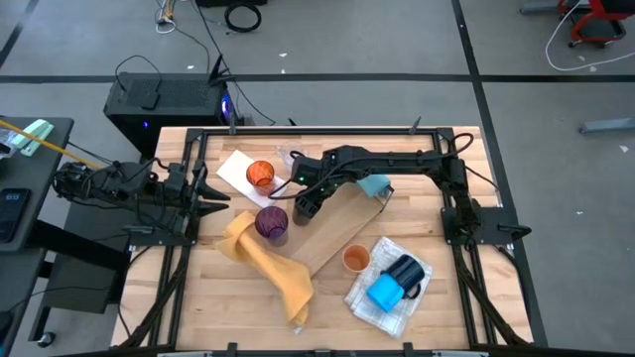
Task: Stack small to large cups/mugs on shelf
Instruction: Put the black cup on the shelf
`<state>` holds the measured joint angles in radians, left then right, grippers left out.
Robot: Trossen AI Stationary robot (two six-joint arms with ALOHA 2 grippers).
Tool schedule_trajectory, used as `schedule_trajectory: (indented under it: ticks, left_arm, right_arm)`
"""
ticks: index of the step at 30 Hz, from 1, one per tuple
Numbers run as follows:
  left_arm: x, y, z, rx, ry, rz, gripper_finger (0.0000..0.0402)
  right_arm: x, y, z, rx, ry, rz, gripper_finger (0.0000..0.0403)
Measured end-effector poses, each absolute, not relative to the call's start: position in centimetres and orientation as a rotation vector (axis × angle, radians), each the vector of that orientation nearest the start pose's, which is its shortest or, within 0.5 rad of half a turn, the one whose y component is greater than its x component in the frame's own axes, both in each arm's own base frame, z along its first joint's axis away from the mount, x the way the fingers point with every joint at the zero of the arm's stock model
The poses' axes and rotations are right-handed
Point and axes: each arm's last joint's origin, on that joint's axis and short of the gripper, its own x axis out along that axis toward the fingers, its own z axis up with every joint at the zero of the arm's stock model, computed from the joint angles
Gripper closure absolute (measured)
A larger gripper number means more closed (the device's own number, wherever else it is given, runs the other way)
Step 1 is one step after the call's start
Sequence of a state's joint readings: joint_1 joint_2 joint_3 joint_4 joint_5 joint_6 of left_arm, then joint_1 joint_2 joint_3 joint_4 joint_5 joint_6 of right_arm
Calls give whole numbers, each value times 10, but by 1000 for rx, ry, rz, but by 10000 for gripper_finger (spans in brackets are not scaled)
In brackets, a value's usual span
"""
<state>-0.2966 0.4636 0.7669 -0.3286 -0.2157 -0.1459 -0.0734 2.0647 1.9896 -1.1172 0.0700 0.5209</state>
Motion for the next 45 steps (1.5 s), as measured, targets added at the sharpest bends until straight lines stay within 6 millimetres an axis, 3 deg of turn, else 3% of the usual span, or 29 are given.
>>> schedule_trajectory:
  ticks: [45]
  left_arm:
    - [93, -22, 349, -139, 32, -79, 313]
  right_arm:
    - [433, -31, 290, 499, 1106, -316, 327]
